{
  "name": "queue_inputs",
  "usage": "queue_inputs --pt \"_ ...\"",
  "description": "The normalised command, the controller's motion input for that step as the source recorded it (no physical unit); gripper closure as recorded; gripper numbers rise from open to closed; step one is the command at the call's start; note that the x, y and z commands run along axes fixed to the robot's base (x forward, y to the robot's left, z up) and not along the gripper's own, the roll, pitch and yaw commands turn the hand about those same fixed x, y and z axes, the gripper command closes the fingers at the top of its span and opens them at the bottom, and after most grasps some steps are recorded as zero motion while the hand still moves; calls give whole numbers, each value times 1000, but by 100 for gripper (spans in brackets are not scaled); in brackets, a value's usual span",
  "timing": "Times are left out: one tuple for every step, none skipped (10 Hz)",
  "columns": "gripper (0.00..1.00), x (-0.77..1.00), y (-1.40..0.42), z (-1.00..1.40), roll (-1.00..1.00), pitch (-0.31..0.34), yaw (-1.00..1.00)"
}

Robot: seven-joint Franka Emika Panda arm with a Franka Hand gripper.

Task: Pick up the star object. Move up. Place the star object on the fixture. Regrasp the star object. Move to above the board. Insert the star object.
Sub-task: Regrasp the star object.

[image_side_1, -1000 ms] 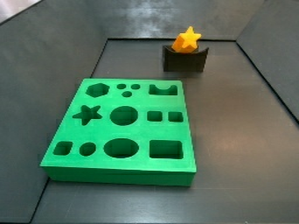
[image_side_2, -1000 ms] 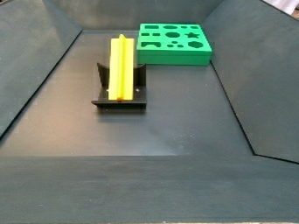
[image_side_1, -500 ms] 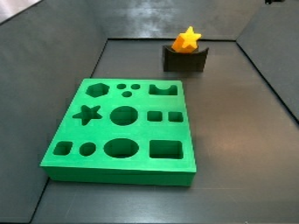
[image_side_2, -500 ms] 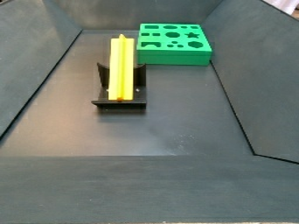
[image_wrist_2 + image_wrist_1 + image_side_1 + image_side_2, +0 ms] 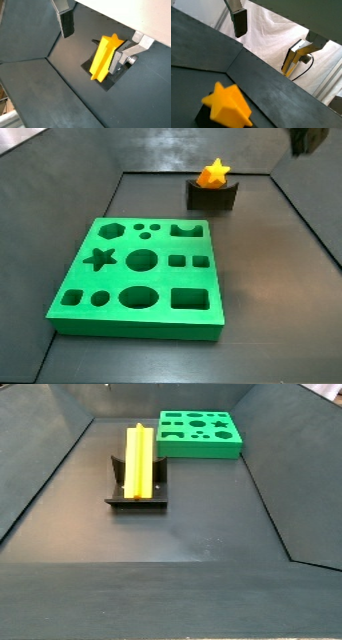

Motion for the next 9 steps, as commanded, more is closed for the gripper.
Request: queue_inputs --pt "0 70 25 -1000 130 -62 97" --pt "0 78 22 -1000 109 -70 84" --pt "0 94 19 -1000 84 -74 49" --pt "0 104 15 -1000 76 -76 36" --pt "0 119 13 -1000 74 -65 14" --pt "0 117 7 -867 69 -48 1" --pt "0 103 0 -705 71 -33 -5" --pt "0 99 -3 -596 73 -25 -6" --pt "0 94 -7 -342 74 5 -2"
